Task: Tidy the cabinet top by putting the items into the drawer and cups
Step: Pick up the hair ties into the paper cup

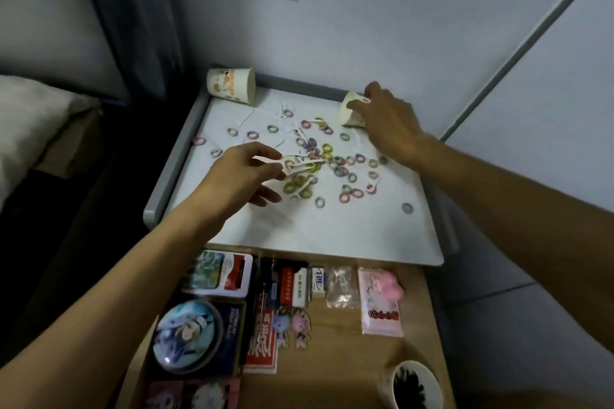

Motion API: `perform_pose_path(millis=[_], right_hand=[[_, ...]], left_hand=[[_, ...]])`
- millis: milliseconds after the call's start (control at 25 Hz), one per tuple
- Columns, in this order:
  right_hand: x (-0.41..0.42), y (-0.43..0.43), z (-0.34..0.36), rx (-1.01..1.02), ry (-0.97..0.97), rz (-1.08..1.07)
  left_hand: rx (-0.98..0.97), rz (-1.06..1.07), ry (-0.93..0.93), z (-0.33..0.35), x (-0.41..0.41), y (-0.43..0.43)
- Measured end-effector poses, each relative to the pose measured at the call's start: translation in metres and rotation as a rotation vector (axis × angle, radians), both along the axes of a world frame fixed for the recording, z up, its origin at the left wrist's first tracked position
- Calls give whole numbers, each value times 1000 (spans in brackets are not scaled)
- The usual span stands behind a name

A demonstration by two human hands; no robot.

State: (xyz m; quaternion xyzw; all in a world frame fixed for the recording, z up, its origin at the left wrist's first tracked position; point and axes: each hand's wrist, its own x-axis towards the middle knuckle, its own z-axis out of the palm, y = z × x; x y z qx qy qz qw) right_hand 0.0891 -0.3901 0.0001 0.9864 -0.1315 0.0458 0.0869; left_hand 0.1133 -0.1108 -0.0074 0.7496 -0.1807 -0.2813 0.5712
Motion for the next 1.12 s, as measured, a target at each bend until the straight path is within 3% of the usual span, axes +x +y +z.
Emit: perform_pose_path(millis=[200,320,600,720,800,920,1120], right_hand=[[68,-14,-12,-464,350,92],[82,-9,-25,-558,423,23],[66,-2,21,-458,199,78],[36,22,43,-189,-110,132],[9,52,50,277,-262,134],[-31,98,50,836,-226,187],[-52,113,37,1113,-213,230]], left_hand=[[-125,52,87,5,29,7],[-130,66,80,5,38,13],[-21,46,-137,-6,35,15],[21,28,-207,-6,30,13],[16,3,-230,-5,25,10],[-41,-44,-248,1,18,6],[23,-45,-332,7,9,5]])
